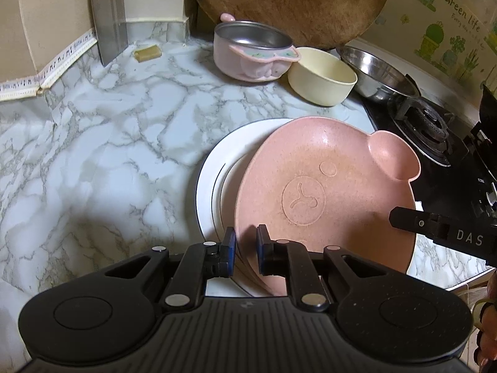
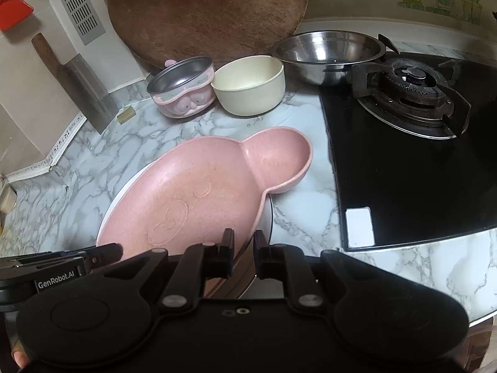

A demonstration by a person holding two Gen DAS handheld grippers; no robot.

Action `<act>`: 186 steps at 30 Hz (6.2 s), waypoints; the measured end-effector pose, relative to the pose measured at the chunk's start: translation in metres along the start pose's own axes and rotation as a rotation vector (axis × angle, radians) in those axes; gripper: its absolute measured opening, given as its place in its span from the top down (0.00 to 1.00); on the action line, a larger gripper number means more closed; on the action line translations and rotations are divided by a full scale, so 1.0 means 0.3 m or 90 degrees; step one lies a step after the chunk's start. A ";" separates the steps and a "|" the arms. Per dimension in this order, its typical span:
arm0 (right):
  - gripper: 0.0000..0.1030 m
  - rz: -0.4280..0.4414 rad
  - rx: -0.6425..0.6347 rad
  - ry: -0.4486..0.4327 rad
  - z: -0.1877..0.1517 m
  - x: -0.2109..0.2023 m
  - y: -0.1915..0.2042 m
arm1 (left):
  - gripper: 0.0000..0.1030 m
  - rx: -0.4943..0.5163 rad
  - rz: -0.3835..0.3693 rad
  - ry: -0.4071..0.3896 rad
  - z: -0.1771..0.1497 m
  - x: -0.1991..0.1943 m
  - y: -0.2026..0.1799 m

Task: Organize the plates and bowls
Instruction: 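Lower the pink tray onto the white plates and open both grippers, then move both tools toward the stainless steel bowl beside the stove, then close both grippers on the rim of the steel bowl, then lift the steel bowl with both grippers and carry it onto the counter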

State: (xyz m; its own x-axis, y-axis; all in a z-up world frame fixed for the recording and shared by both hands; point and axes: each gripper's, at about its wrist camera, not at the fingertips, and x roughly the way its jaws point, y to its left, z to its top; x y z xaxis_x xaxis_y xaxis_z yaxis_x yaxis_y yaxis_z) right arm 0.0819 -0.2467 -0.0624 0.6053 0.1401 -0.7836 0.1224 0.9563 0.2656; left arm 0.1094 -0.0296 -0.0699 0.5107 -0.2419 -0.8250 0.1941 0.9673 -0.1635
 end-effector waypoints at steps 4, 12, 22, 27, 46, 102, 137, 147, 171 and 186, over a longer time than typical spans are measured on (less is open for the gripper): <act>0.86 0.003 0.006 0.011 0.000 0.007 0.000 | 0.88 -0.004 -0.006 0.005 -0.010 0.004 0.007; 0.78 0.006 0.008 0.013 -0.006 0.000 0.004 | 0.87 0.003 0.000 -0.001 -0.018 -0.004 0.003; 0.70 0.006 -0.016 -0.009 -0.001 -0.045 0.021 | 0.87 -0.001 0.006 -0.015 -0.006 -0.043 0.010; 0.64 0.009 -0.039 -0.028 0.007 -0.078 0.037 | 0.86 0.008 0.001 -0.030 0.001 -0.085 0.000; 0.33 0.042 -0.097 -0.081 0.077 -0.173 0.082 | 0.52 0.034 -0.001 -0.113 0.103 -0.206 -0.069; 0.15 -0.080 0.025 0.033 0.859 0.248 -0.558 | 0.30 0.061 -0.030 0.022 0.921 0.545 -0.591; 0.83 -0.096 0.045 0.057 0.839 0.375 -0.600 | 0.85 0.051 -0.005 0.039 0.934 0.696 -0.605; 0.87 -0.102 0.045 0.033 0.839 0.344 -0.596 | 0.88 0.031 -0.004 0.031 0.940 0.659 -0.598; 0.87 -0.075 0.019 -0.038 0.778 0.022 -0.489 | 0.88 0.005 -0.038 -0.035 0.849 0.285 -0.497; 0.87 -0.002 -0.040 -0.057 0.655 -0.092 -0.206 | 0.88 -0.059 0.014 -0.088 0.645 -0.028 -0.204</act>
State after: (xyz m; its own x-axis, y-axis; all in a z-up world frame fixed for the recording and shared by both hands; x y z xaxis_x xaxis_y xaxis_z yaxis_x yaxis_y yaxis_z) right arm 0.2122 -0.3600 0.0531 0.6732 0.1170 -0.7302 0.0760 0.9712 0.2257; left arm 0.2553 -0.1015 0.0516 0.6257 -0.2232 -0.7475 0.1070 0.9737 -0.2012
